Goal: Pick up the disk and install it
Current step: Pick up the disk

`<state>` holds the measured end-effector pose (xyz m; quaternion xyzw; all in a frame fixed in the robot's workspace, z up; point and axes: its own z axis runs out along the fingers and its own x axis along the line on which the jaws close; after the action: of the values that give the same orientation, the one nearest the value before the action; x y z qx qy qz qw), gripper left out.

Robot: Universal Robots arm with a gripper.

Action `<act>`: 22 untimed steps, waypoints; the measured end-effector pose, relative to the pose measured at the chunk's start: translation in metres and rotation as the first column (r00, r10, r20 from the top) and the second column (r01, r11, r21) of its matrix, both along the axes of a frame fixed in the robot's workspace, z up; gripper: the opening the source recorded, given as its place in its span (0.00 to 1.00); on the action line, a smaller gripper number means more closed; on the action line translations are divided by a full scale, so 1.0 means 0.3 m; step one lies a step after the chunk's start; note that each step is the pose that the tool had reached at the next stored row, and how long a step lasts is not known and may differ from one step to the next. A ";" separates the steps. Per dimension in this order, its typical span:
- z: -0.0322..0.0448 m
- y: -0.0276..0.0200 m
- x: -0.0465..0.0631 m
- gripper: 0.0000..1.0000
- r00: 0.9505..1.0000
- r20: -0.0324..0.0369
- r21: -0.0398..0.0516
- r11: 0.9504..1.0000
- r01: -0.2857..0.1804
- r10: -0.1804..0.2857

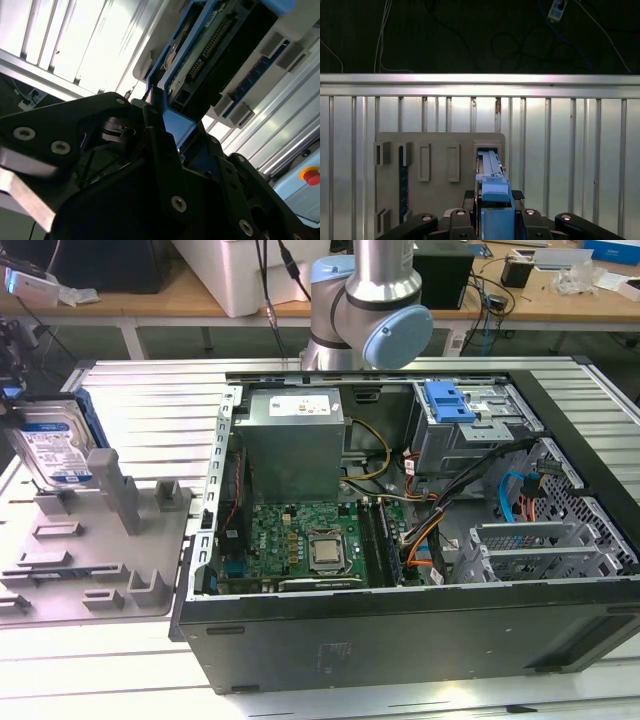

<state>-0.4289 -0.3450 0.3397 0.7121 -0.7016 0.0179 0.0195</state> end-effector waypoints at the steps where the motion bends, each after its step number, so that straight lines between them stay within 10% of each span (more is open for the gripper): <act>1: 0.004 0.000 0.000 0.37 1.000 0.000 0.000 1.000 0.000 0.000; 22: 0.131 0.000 0.000 0.37 1.000 0.000 0.000 1.000 0.000 0.000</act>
<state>-0.4289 -0.3449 0.3791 0.7121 -0.7016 0.0179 0.0195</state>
